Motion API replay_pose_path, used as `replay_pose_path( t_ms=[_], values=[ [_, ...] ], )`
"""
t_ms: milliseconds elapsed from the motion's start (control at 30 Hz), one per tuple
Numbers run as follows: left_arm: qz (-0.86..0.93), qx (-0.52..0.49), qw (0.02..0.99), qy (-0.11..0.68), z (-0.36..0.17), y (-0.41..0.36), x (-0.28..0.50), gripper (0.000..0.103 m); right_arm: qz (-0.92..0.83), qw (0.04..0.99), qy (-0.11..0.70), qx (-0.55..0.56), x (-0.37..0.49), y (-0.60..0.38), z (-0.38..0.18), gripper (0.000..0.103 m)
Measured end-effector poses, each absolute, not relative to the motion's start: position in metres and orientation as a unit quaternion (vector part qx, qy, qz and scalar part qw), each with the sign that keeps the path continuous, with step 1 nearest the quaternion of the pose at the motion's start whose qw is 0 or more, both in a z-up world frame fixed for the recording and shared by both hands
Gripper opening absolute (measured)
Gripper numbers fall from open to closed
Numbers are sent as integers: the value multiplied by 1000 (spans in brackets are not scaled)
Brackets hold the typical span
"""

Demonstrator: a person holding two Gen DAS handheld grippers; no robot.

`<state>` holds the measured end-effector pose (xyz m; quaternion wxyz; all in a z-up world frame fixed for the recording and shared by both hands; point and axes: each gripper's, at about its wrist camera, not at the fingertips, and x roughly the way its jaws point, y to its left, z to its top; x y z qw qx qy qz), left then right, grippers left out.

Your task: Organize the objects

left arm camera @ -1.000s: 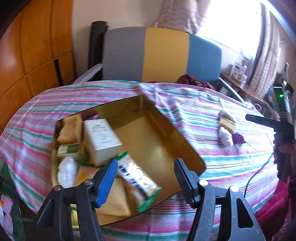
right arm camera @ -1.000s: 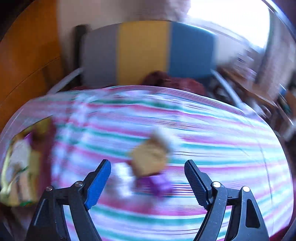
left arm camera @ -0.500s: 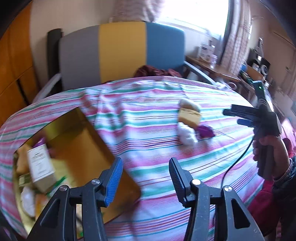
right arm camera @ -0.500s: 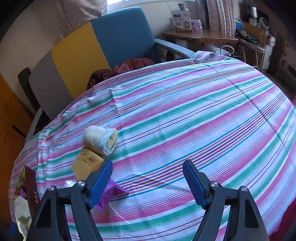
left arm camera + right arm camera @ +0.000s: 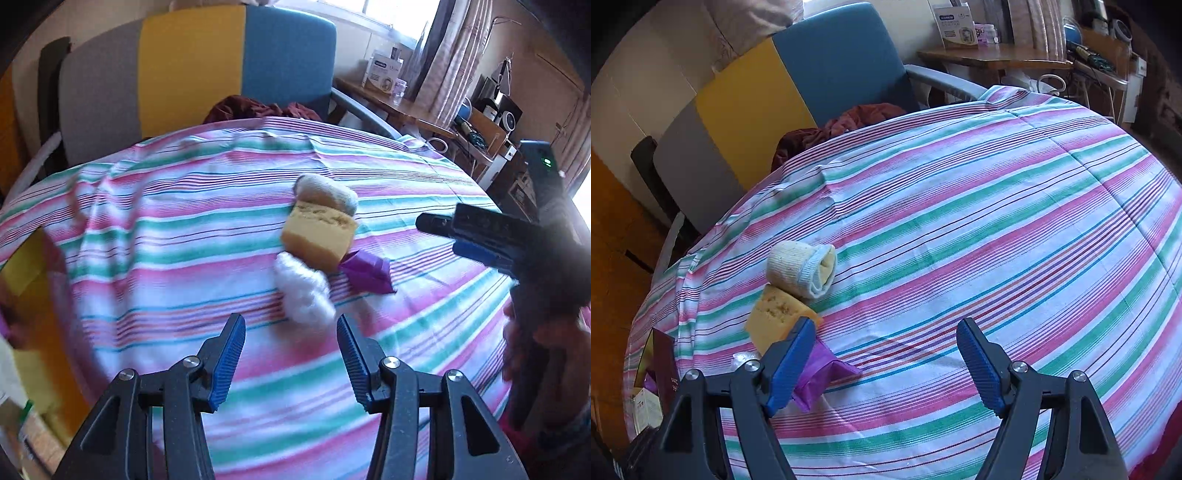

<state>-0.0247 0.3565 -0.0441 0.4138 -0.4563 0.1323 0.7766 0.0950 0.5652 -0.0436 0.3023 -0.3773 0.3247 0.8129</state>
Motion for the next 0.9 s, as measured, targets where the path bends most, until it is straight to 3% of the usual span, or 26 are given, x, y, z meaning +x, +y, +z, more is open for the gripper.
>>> replay_pose_path(
  t_ms=[233, 300, 900],
  values=[
    [769, -471, 415, 122, -73, 393, -46, 52, 809, 295, 334, -382, 94, 566, -46, 80],
    [769, -481, 404, 118, -88, 395, -55, 37, 808, 293, 336, -386, 92, 567, -48, 80],
    [783, -440, 426, 105, -103, 385, -50, 37, 821, 237, 316, -413, 69, 550, -56, 80]
  ],
)
